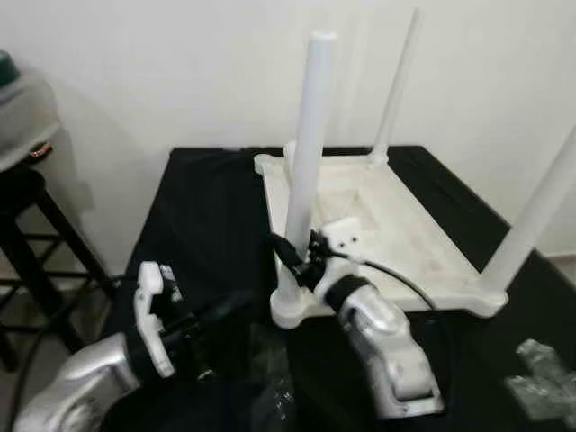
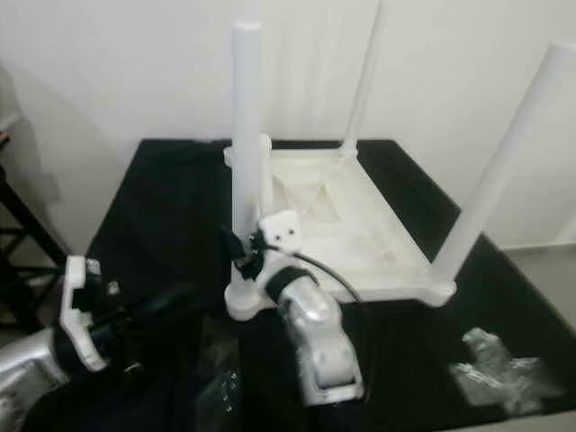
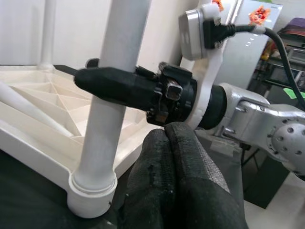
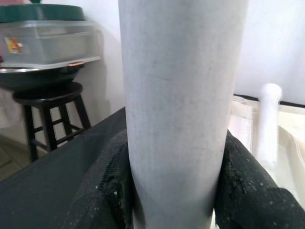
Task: Building children table
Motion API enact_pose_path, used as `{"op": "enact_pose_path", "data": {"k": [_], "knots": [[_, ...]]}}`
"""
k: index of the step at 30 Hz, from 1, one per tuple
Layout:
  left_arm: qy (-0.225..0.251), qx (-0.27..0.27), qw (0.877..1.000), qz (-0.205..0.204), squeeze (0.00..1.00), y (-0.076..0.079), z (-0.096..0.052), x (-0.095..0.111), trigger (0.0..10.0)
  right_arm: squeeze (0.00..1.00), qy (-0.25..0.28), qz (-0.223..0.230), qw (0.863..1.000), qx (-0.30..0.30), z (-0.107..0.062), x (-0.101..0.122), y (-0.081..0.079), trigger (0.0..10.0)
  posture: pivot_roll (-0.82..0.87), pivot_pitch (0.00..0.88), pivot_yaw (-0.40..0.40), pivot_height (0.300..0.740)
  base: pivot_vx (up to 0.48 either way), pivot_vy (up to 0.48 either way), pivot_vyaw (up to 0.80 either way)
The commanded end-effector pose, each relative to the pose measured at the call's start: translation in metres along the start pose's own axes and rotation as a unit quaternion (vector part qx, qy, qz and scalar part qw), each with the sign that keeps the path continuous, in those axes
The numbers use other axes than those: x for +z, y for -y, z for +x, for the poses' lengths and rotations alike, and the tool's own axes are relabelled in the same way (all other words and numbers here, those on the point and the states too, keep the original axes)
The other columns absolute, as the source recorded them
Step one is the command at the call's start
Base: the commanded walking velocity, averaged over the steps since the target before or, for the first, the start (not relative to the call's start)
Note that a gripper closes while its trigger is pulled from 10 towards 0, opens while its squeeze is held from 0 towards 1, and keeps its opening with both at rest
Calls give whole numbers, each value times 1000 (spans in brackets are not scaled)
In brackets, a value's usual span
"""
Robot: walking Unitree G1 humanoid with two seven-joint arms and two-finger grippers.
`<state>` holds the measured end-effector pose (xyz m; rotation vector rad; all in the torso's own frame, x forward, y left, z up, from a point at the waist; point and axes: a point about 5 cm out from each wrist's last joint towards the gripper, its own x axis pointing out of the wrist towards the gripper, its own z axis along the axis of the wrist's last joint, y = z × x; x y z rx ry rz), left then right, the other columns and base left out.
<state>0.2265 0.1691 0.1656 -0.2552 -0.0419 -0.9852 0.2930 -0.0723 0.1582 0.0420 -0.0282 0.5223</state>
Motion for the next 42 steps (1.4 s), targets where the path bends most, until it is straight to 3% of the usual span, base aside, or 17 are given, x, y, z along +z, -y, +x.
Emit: {"op": "enact_pose_path", "data": {"k": [1,7,8,10,12,13,16,17,18,19,20,23,29,30,31,32,42], "knots": [[-4,0,1000,-1,0,-1,-1,-1,10000,0,-76,8,997,-15,-9,-32,4,0,64,0,-62,740,0,0,0],[-2,-1,1000,-1,0,0,0,-2,10000,0,-80,14,997,3,-7,-32,5,0,76,0,-81,740,0,0,0],[0,2,1000,1,0,0,0,-2,10000,0,-85,15,996,4,-8,-33,4,10000,79,0,-83,740,0,0,0],[1,2,1000,1,0,-1,1,-2,10000,1000,-90,40,995,19,-9,-29,-2,10000,75,0,-79,740,0,0,0],[1,1,1000,0,0,-1,1,-2,10000,1000,-88,48,995,30,-9,-27,-5,10000,75,0,-79,740,0,0,0],[0,-1,1000,-1,0,-1,1,-2,10000,1000,-77,52,991,94,-8,-17,-14,10000,78,0,-74,740,0,0,0],[0,-1,1000,-1,0,-1,2,-2,10000,1000,-57,37,983,168,-5,-6,-15,10000,79,0,-74,740,0,0,0],[0,-1,1000,-1,0,-1,2,-2,10000,290,-52,35,980,187,-4,-3,-15,10000,81,0,-72,740,0,0,0],[0,-1,1000,-1,0,-1,2,-2,10000,290,-52,35,980,187,-4,-3,-15,10000,81,0,-72,740,0,0,0],[0,0,1000,0,0,-2,2,-3,10000,39,-42,20,974,223,-4,2,-13,10000,84,0,-73,740,0,0,0],[0,0,1000,0,0,-2,2,-3,10000,0,-36,7,965,259,-4,6,-9,10000,84,0,-73,740,0,0,0],[1,2,1000,2,0,-2,3,-3,10000,0,-36,-42,935,349,-2,19,7,10000,92,0,-76,740,0,0,0],[1,2,1000,2,0,-2,4,-3,10000,0,-58,-59,914,396,11,27,33,10000,100,0,-76,740,0,0,0],[1,2,1000,2,0,-2,4,-4,10000,0,-62,-50,910,407,14,29,39,9255,104,0,-76,740,0,0,0],[1,2,1000,2,0,-2,4,-4,10000,0,-62,-50,910,407,14,29,39,9255,104,0,-76,740,0,0,0],[1,2,1000,2,0,-2,4,-4,10000,0,-62,-45,906,415,16,29,41,0,105,0,-76,740,0,0,0],[2,1,1000,1,0,0,4,-4,10000,0,-65,-45,902,425,20,30,55,0,106,0,-79,740,0,0,0]]}}
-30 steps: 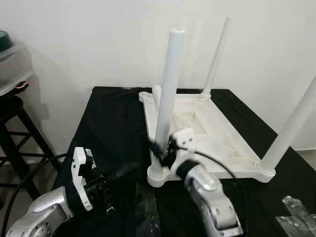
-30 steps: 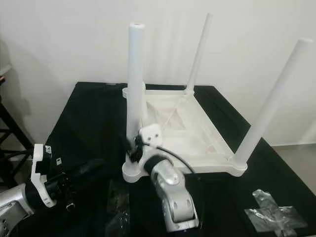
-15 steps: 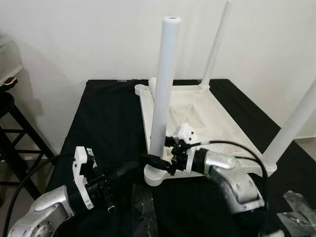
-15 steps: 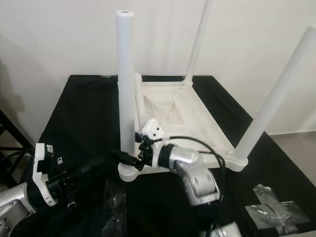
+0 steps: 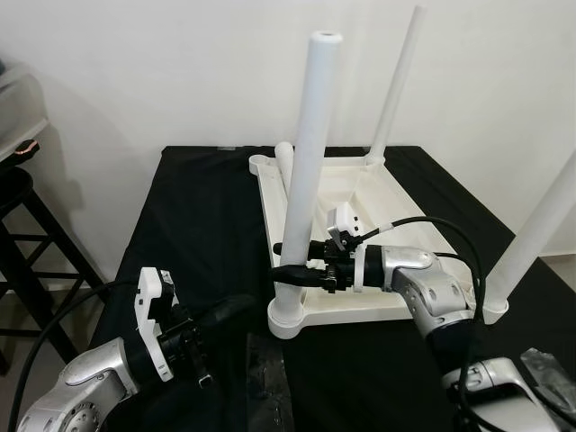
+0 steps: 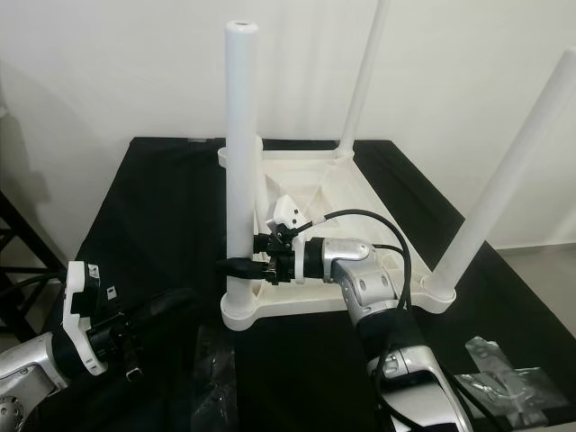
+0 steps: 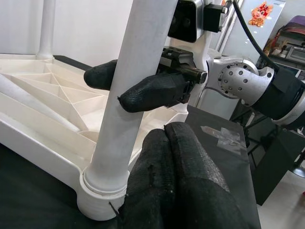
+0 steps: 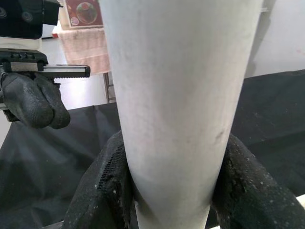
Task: Building children table
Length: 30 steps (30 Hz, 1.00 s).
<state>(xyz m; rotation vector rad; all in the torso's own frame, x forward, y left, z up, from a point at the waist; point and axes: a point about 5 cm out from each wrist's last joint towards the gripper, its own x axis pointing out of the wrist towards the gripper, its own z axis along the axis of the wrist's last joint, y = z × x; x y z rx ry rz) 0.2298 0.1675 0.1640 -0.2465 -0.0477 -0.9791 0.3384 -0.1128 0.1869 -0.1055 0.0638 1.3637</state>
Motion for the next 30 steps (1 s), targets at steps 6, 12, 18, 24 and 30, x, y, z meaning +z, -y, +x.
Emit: {"op": "enact_pose_path", "data": {"k": [6,12,18,24,30], "knots": [[3,-2,1000,-4,0,2,1,-1,10000,0,11,-4,999,-51,1,-6,-7,0,98,0,-80,740,0,0,0],[3,-1,1000,-3,0,1,-1,1,10000,0,-7,136,905,-404,29,-53,-30,0,68,0,-73,740,0,0,0],[1,-4,1000,-5,0,0,-1,1,10000,0,-2,126,911,-392,43,-56,-44,0,72,0,-64,740,0,0,0],[2,-4,1000,-4,0,0,0,1,10000,0,-23,113,906,-407,42,-50,-43,7176,72,0,-70,740,0,0,0],[4,0,1000,-1,0,0,0,1,10000,1000,27,113,953,-279,52,-28,-53,10000,79,0,-72,740,0,0,0]]}}
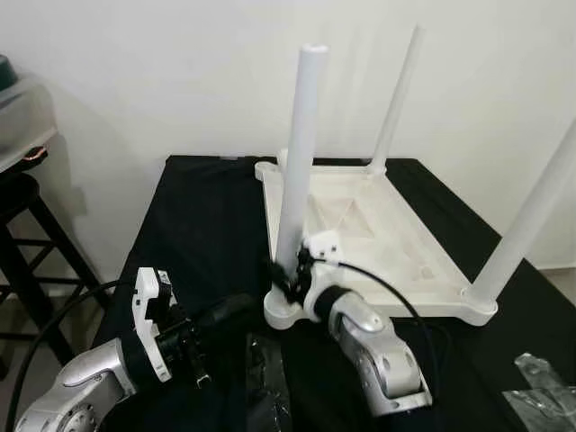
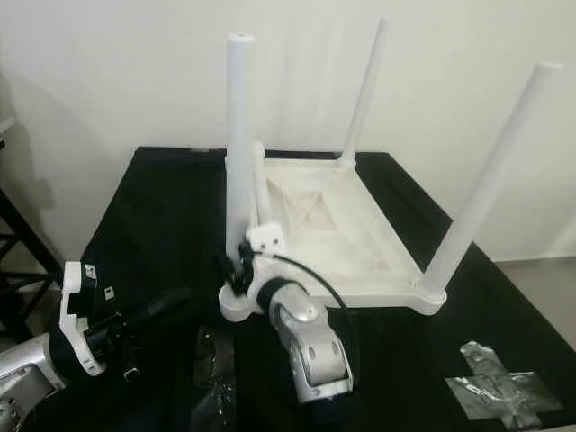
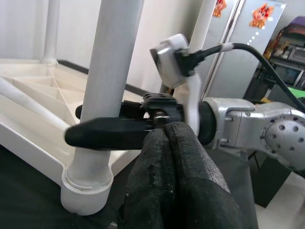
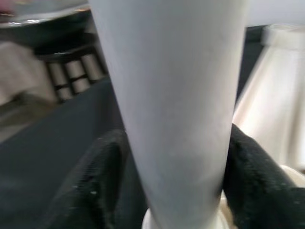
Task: Building children table
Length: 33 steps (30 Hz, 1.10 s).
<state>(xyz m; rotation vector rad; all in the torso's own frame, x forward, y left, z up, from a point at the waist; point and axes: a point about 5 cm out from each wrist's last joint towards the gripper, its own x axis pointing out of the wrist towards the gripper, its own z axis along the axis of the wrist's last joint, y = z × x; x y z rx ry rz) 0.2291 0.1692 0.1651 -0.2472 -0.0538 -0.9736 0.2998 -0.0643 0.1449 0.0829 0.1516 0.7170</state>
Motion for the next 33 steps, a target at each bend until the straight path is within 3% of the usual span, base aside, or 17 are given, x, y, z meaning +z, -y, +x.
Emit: {"op": "enact_pose_path", "data": {"k": [1,2,4,5,6,7,8,11,15,17,18,20,21,31,33], "knots": [[1,-2,1000,-2,0,0,1,-1,10000,1000,16,-3,997,75,4,11,-14,10000,79,0,-72,740,0,0,0],[0,-3,1000,-3,0,0,2,-1,10000,1000,24,-30,992,124,3,18,-13,10000,81,0,-65,740,0,0,0],[0,-4,1000,-4,0,0,2,-1,10000,1000,28,-49,986,158,2,22,-12,10000,81,0,-65,740,0,0,0],[-1,-5,1000,-5,0,0,2,-1,10000,808,30,-65,979,192,1,27,-10,10000,83,0,-66,740,0,0,0],[-1,-5,1000,-5,0,0,3,-2,10000,808,29,-70,971,226,0,31,-8,10000,87,0,-70,740,0,0,0],[-1,-5,1000,-5,0,0,3,-2,10000,612,26,-68,968,242,-1,32,-8,10000,87,0,-70,740,0,0,0],[-1,-5,1000,-5,0,0,3,-2,10000,0,25,-78,959,270,-1,38,-3,10000,93,0,-71,740,0,0,0],[-1,-4,1000,-5,0,0,3,-2,10000,0,18,-97,943,318,-2,48,8,10000,98,0,-73,740,0,0,0],[-1,-4,1000,-5,0,0,3,-3,10000,0,13,-100,936,339,-2,51,12,10000,98,0,-73,740,0,0,0],[-1,-4,1000,-6,0,1,3,-3,10000,0,5,-90,925,370,-2,54,18,10000,102,0,-74,740,0,0,0],[-1,-4,1000,-6,0,1,3,-4,10000,0,1,-79,919,386,-1,56,22,4588,105,0,-76,740,0,0,0],[-1,-4,1000,-7,0,1,4,-4,10000,0,-1,-72,915,397,-1,56,24,4588,105,0,-76,740,0,0,0],[-1,-5,1000,-7,0,2,4,-4,10000,0,-10,-73,913,401,1,54,29,0,107,0,-79,740,0,0,0],[0,-5,1000,-8,0,3,3,-4,10000,0,6,-77,915,395,-1,52,29,0,105,0,-77,740,0,0,0],[-1,-6,1000,-9,0,3,2,-4,10000,0,16,-67,913,403,-8,46,24,0,100,0,-70,740,0,0,0]]}}
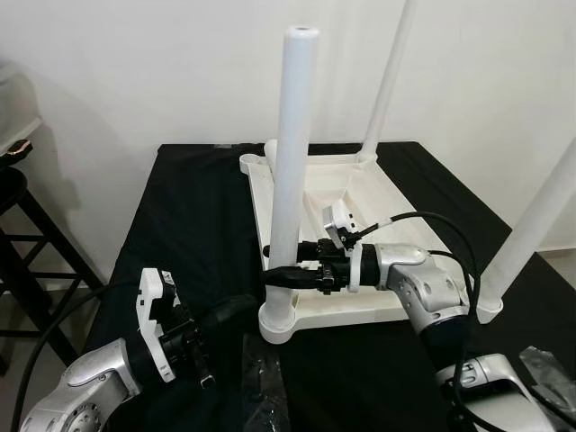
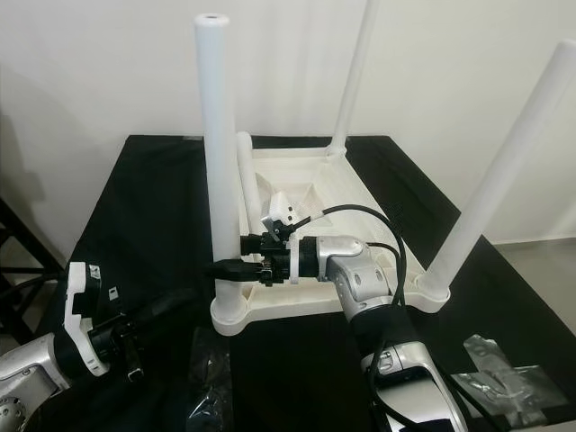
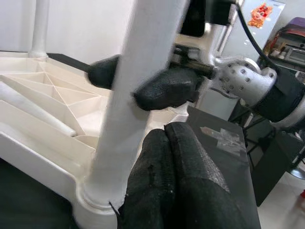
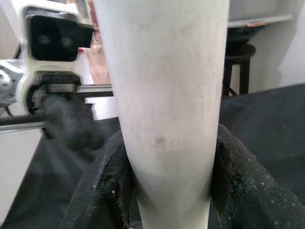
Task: Building children table
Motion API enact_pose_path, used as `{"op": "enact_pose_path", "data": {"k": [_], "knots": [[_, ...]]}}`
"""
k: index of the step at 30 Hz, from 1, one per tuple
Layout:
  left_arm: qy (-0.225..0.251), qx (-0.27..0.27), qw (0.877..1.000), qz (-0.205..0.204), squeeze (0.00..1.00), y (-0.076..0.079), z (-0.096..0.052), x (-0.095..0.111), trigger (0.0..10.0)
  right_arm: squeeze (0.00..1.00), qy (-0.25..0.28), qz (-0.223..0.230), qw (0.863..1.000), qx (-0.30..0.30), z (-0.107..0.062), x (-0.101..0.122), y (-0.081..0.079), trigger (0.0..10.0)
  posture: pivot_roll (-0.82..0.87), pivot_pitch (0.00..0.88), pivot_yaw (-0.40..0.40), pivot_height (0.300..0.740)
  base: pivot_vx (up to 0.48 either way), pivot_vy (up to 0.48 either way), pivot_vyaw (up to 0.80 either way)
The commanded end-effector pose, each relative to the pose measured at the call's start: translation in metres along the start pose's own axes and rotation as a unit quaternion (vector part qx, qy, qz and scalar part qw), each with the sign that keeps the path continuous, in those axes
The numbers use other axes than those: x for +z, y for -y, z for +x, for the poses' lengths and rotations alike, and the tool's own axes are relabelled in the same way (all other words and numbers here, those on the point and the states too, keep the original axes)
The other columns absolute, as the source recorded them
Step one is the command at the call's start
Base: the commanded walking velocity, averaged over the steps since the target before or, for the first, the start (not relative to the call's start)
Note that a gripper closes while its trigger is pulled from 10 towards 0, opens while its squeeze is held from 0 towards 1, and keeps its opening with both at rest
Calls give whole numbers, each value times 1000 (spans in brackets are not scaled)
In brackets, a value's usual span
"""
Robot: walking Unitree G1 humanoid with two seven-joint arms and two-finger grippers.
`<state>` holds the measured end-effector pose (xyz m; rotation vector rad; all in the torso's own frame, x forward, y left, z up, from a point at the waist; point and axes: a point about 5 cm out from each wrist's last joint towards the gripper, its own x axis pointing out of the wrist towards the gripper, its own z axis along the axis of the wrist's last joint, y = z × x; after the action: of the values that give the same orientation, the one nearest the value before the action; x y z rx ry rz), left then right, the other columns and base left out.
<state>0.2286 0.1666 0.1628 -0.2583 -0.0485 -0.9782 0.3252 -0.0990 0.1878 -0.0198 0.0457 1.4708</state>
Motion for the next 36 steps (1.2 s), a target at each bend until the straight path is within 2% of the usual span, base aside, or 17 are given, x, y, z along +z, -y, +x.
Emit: {"op": "enact_pose_path", "data": {"k": [1,4,8,9,10,11,12,13,19,24,25,27,28,29,30,34,36], "knots": [[-2,-4,1000,-4,0,2,0,-1,10000,0,21,13,999,31,9,-4,-14,0,99,0,-69,740,0,0,0],[-2,-5,1000,-4,0,2,0,-1,10000,0,23,17,999,24,9,-7,-17,0,98,0,-68,740,0,0,0],[-2,-4,1000,-4,0,2,-1,0,10000,0,17,20,999,-40,20,-23,-29,0,97,0,-73,740,0,0,0],[-3,-4,1000,-3,0,1,-2,0,10000,0,19,27,985,-170,32,-29,-25,0,89,0,-70,740,0,0,0],[-3,-3,1000,-3,0,1,-3,1,10000,0,6,53,950,-309,37,-40,-26,0,78,0,-66,740,0,0,0],[-3,-3,1000,-3,0,1,-3,1,10000,0,6,53,950,-309,37,-40,-26,0,78,0,-66,740,0,0,0],[-3,-3,1000,-2,0,1,-3,1,10000,0,-7,71,913,-401,38,-47,-27,0,78,0,-66,740,0,0,0],[-3,-3,1000,-2,0,0,-3,2,10000,0,-13,67,895,-442,38,-50,-31,0,84,0,-65,740,0,0,0],[-4,-3,1000,-2,0,0,-3,1,10000,0,-13,57,889,-454,33,-53,-28,0,85,0,-64,740,0,0,0],[-4,-2,1000,-1,0,-1,-3,2,10000,0,-23,56,895,-442,35,-53,-31,0,83,0,-69,740,0,0,0],[-3,-2,1000,-1,0,-1,-3,2,10000,0,-30,54,896,-440,37,-54,-32,10000,84,0,-69,740,0,0,0],[-3,-2,1000,-1,0,-1,-3,2,10000,0,-30,54,896,-440,37,-54,-32,10000,84,0,-69,740,0,0,0],[-3,-1,1000,0,0,-1,-3,2,10000,392,-35,50,895,-443,40,-52,-35,10000,82,0,-68,740,0,0,0],[-3,-1,1000,0,0,-1,-3,2,10000,392,-35,50,895,-443,40,-52,-35,10000,82,0,-68,740,0,0,0],[-3,-1,1000,-1,0,-1,-3,2,10000,1000,-29,49,896,-441,42,-49,-35,10000,83,0,-67,740,0,0,0],[-3,-2,1000,-1,0,-1,-2,2,10000,1000,-16,51,902,-427,44,-43,-33,10000,85,0,-68,740,0,0,0],[-2,-2,1000,-1,0,-1,-2,2,10000,1000,8,42,934,-356,47,-32,-31,10000,91,0,-69,740,0,0,0]]}}
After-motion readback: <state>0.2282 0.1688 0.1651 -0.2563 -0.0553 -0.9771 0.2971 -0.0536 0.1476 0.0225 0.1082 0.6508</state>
